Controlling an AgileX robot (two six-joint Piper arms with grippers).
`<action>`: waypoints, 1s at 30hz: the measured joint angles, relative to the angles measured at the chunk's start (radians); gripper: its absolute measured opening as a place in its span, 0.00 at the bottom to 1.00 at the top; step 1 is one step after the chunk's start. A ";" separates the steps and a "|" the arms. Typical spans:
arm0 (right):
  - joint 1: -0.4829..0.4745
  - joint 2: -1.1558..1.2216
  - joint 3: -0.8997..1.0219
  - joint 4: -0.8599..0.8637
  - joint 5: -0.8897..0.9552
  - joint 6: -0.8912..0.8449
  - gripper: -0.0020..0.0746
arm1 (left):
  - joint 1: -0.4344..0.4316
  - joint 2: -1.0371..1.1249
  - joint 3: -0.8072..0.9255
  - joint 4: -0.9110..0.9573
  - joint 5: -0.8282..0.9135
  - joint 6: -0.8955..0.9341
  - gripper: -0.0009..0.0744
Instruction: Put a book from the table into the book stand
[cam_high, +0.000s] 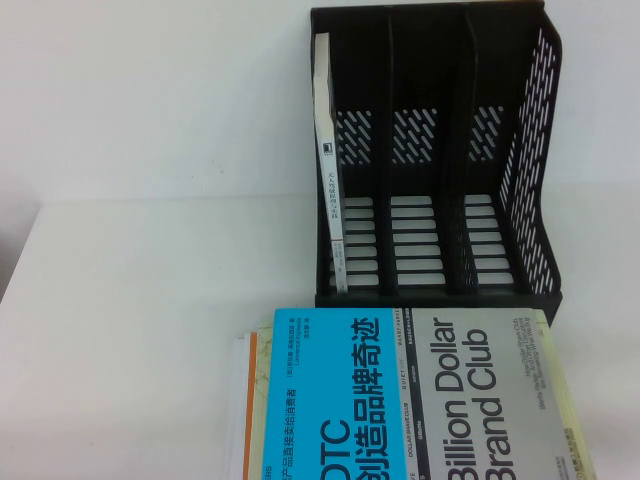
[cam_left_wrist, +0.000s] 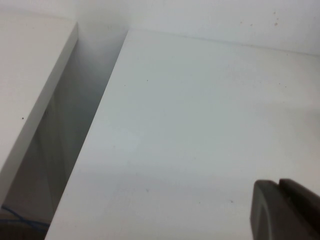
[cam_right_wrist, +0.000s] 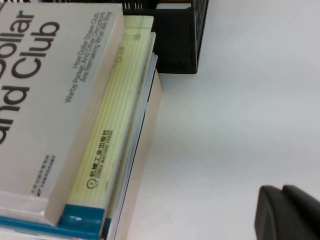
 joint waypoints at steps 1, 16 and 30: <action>0.000 0.000 0.000 0.000 0.000 0.000 0.02 | 0.000 0.000 0.000 0.000 0.000 0.000 0.01; -0.010 -0.020 0.030 -0.032 -0.034 0.025 0.02 | 0.000 0.000 0.000 0.000 0.000 0.000 0.01; -0.504 -0.389 0.298 0.183 -0.280 -0.366 0.02 | 0.000 -0.001 0.000 -0.002 0.000 0.000 0.01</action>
